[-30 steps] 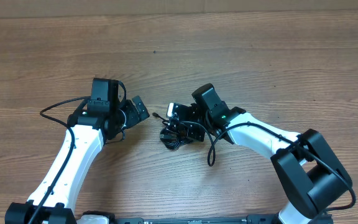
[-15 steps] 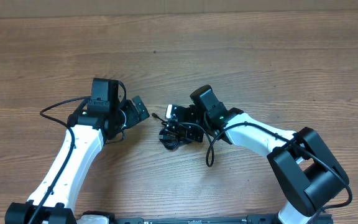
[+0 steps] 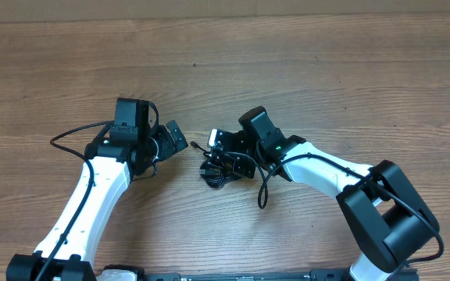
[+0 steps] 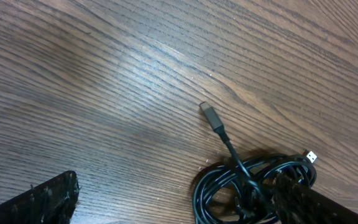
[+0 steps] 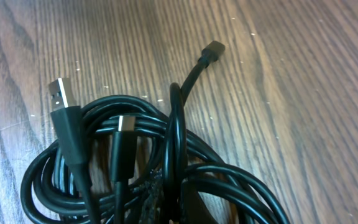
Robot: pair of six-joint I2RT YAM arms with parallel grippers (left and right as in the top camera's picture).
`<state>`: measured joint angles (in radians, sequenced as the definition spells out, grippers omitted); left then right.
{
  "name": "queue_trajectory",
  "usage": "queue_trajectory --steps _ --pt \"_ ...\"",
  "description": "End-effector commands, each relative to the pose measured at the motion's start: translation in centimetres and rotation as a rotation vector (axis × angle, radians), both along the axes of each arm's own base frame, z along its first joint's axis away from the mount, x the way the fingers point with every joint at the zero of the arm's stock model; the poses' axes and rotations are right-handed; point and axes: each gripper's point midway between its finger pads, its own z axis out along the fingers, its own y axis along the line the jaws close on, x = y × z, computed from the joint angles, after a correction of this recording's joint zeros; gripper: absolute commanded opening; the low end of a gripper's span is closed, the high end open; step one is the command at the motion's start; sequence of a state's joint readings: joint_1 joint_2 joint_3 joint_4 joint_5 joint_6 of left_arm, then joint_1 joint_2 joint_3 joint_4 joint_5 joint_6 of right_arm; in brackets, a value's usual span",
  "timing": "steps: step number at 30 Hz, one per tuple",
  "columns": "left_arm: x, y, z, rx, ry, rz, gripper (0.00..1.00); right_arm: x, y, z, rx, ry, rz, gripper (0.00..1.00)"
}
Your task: Untangle cables
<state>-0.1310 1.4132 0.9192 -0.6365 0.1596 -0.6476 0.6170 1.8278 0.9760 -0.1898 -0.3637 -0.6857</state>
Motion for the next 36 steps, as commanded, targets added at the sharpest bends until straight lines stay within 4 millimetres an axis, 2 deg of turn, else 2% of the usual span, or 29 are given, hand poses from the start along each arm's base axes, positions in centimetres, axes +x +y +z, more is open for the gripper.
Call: queue_trajectory --steps 1,9,15,16,18,19,20,22,23,25,26,32,36 --pt "0.4 -0.1 0.4 0.010 -0.013 -0.026 1.00 1.0 0.5 4.4 0.064 -0.067 -0.048 0.04" --pt "0.0 -1.0 0.5 -0.014 -0.017 -0.118 1.00 0.7 0.3 9.5 0.158 -0.072 -0.135 0.04" --pt "-0.4 -2.6 0.9 -0.067 -0.037 -0.238 0.98 0.0 -0.2 10.4 0.172 -0.026 -0.177 0.04" --pt "-0.5 -3.0 1.1 -0.081 -0.045 -0.273 0.95 -0.1 -0.2 10.3 0.177 -0.005 -0.197 0.04" --pt "-0.8 -4.1 1.5 -0.120 -0.069 -0.353 0.75 -0.2 -0.2 10.2 0.193 0.046 -0.251 0.04" --pt "-0.9 -4.8 1.8 -0.145 -0.091 -0.409 0.68 -0.2 -0.3 10.2 0.204 0.080 -0.287 0.04" --pt "-0.9 -5.2 2.1 -0.159 -0.107 -0.443 0.67 -0.2 -0.3 10.2 0.215 0.105 -0.315 0.04" --pt "-0.9 -6.0 2.7 -0.189 -0.145 -0.507 0.69 -0.4 -0.1 10.3 0.249 0.182 -0.376 0.04" --pt "-0.9 -6.3 2.9 -0.201 -0.158 -0.528 0.73 -0.6 0.1 10.4 0.262 0.210 -0.384 0.04" --pt "-1.0 -6.8 3.3 -0.224 -0.178 -0.558 0.94 -1.2 0.6 10.7 0.297 0.267 -0.381 0.04" --pt "-1.0 -7.0 3.4 -0.232 -0.186 -0.568 1.00 -1.5 0.9 10.9 0.314 0.291 -0.376 0.04" --pt "-0.5 -7.1 3.7 -0.225 -0.222 -0.594 1.00 -3.3 2.6 13.2 0.448 0.475 -0.308 0.04" --pt "0.1 -7.3 4.1 -0.222 -0.257 -0.601 0.98 -3.4 2.6 14.8 0.532 0.609 -0.312 0.04"
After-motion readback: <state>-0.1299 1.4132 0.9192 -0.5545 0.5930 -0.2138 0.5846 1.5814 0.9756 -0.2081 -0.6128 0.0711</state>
